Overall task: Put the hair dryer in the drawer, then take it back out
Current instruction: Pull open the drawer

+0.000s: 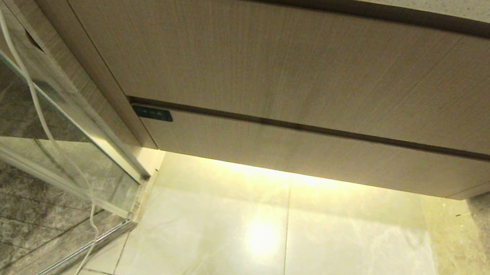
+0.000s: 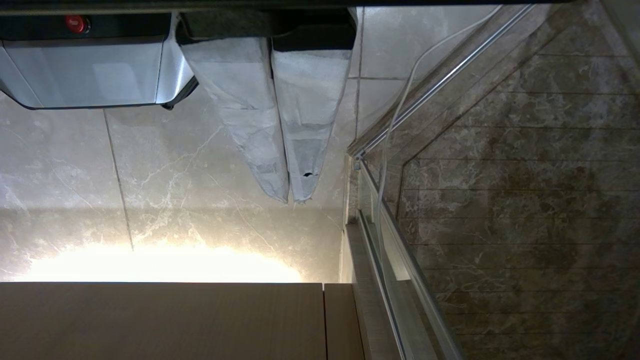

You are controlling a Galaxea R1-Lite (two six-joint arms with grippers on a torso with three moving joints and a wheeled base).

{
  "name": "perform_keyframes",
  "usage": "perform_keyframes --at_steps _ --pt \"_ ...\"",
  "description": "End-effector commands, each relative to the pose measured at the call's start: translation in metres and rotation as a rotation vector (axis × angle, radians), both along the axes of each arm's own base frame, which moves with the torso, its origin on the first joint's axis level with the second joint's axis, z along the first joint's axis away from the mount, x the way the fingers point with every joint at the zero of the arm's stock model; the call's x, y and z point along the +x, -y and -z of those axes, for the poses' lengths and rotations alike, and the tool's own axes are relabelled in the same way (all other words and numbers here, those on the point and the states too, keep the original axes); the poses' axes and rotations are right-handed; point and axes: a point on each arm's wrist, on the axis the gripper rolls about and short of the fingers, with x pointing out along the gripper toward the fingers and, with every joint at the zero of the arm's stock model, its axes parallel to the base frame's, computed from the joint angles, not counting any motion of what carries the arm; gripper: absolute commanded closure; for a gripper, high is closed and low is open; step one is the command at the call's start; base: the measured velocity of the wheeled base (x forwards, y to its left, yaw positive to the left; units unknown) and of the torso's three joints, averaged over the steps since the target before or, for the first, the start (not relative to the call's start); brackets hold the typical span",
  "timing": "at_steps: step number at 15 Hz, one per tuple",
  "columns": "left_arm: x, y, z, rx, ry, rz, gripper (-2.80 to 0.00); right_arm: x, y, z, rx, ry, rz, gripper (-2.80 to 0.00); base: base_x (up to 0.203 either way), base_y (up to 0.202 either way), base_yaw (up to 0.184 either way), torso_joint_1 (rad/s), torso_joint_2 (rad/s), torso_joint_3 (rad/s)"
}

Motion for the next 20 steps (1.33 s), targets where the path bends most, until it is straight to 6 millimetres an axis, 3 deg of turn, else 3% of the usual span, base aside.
perform_keyframes --at_steps 1,20 --pt "0.0001 0.0 0.0004 0.0 -0.001 0.0 0.0 0.0001 -0.0001 0.0006 -0.006 -0.003 -0.002 0.0 0.0 0.0 0.0 0.0 0.0 0.0" --pt "0.0001 0.0 0.0004 0.0 -0.001 0.0 0.0 0.0 0.0001 0.0005 0.011 0.0 0.005 0.0 0.0 0.0 0.0 0.0 0.0 0.0"
